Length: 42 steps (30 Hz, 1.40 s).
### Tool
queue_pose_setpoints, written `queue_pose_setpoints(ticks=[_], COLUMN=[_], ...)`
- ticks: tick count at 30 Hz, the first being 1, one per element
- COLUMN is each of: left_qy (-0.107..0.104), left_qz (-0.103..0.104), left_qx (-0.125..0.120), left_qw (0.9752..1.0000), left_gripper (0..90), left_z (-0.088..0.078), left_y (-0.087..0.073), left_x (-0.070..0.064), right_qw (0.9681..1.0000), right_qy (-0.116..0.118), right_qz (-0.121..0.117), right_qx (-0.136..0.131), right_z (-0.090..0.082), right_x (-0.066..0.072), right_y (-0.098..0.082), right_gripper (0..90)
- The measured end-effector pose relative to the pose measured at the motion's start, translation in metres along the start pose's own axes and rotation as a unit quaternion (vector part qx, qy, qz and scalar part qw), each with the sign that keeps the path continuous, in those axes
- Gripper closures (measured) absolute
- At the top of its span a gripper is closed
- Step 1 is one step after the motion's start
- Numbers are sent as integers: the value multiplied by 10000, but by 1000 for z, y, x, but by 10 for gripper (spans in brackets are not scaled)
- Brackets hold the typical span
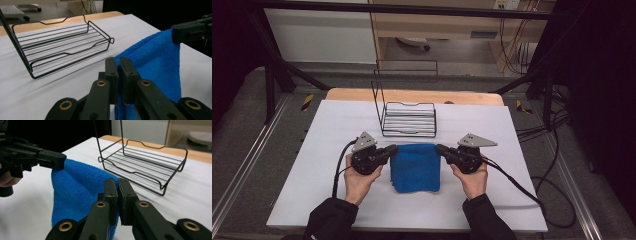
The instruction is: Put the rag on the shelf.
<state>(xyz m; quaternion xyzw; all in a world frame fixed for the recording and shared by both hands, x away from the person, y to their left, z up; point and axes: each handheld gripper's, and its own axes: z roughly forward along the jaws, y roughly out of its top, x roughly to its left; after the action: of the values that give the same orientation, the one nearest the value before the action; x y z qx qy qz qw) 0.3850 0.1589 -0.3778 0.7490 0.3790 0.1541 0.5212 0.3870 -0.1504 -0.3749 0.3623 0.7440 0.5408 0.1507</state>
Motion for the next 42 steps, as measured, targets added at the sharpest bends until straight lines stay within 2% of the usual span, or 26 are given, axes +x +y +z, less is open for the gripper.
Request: queue_pose_setpoints(ticks=[6, 22, 35, 42], left_qy=[15, -13, 31, 48], left_qz=[61, 142, 206, 265], left_qx=[-192, -454, -798, -999], left_qw=[9998, 9989, 9966, 9946], left_gripper=[851, 852, 852, 851], left_z=[-7, -16, -27, -31], left_y=[7, 18, 40, 53], left_x=[-5, -10, -9, -7], right_qw=[9998, 9984, 9947, 9923], right_qy=[-36, -76, -203, -313], right_qz=[-128, -317, -501, -606], right_qx=[-146, -465, -870, -1037], right_z=[-7, -19, -26, -26], right_x=[5, 12, 21, 22], right_y=[7, 19, 43, 55], right_gripper=[869, 870, 870, 870])
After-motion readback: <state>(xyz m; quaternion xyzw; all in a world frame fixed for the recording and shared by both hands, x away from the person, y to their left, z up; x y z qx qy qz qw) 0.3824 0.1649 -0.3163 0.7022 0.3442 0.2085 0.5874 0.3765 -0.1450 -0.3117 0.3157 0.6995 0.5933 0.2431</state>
